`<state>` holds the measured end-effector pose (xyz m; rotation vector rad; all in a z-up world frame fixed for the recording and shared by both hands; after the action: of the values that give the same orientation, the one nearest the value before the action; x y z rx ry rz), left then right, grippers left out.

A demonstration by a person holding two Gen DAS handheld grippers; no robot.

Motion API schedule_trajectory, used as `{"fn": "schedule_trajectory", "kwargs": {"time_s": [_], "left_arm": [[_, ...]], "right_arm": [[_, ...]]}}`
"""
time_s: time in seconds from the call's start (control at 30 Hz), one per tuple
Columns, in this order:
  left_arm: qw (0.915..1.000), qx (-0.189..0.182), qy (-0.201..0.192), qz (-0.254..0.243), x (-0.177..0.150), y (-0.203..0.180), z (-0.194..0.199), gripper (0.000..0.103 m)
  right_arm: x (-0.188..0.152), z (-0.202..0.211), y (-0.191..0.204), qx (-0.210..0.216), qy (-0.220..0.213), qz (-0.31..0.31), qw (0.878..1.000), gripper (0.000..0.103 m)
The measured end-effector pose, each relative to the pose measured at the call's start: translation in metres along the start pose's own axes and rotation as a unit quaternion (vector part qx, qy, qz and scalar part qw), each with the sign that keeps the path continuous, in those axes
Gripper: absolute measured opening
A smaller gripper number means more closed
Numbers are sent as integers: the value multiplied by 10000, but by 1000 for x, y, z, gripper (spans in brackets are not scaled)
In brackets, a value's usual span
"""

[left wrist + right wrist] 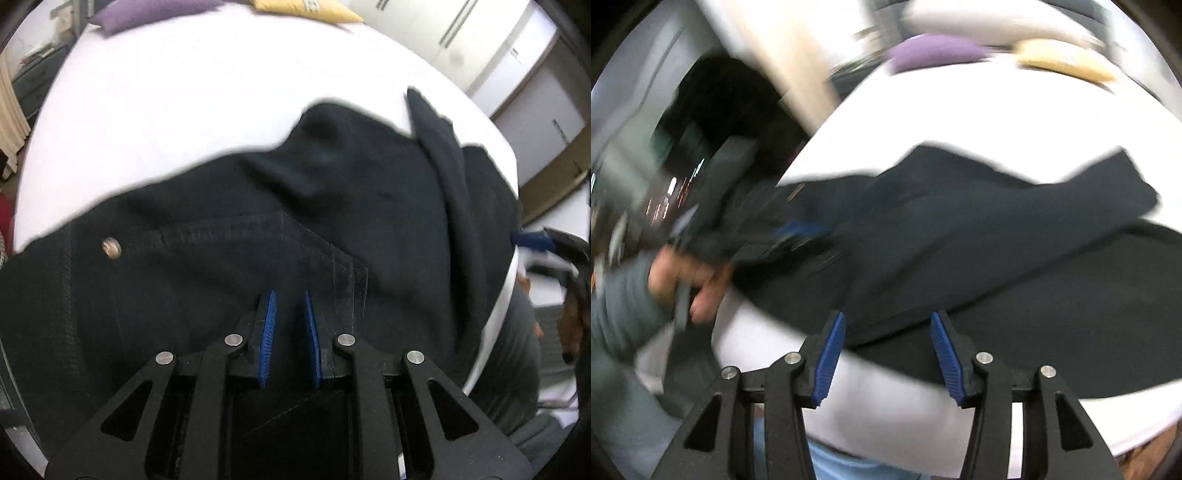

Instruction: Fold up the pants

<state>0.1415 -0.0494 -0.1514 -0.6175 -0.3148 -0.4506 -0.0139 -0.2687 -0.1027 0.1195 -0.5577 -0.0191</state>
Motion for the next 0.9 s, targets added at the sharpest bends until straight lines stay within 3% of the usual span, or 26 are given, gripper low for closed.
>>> {"fn": "schedule_trajectory", "kwargs": {"time_s": [0.07, 0.13, 0.27, 0.4, 0.57, 0.63, 0.8, 0.9], "left_arm": [[9991, -303, -277, -55, 16, -20, 7, 16], [9985, -399, -341, -120, 28, -33, 2, 16], [9998, -140, 43, 94, 28, -21, -43, 16], [9980, -438, -94, 449, 16, -2, -55, 15], [9984, -379, -60, 413, 15, 1, -56, 15], [9978, -458, -87, 465, 16, 2, -56, 15], [9968, -585, -148, 516, -2, 18, -36, 15], [9972, -562, -160, 477, -6, 19, -35, 15]], "right_arm": [[21, 7, -43, -13, -219, -663, 9976, 52], [41, 10, -97, 165, -528, -1588, 9858, 52], [58, -4, -198, 421, -775, -3274, 9408, 53], [71, -34, -237, 520, -617, -3801, 9214, 53], [71, -81, -279, 481, -211, -4512, 8909, 53], [70, -98, -289, 354, -23, -4610, 8867, 51], [86, -123, -296, 560, 67, -4668, 8826, 39], [89, -133, -304, 708, 107, -4759, 8766, 22]]}}
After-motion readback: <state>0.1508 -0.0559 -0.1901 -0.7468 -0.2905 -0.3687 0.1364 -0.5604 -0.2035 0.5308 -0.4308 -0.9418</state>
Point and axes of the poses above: each gripper's, at about its wrist camera, not at the fingertips, and z roughly against the way its jaws point, y to its left, x to its top, the point moved 5 cm from there along -z, roughly the way its jaws point, and after that the axes turned 14 degrees about -x, right-handed, at the moved point
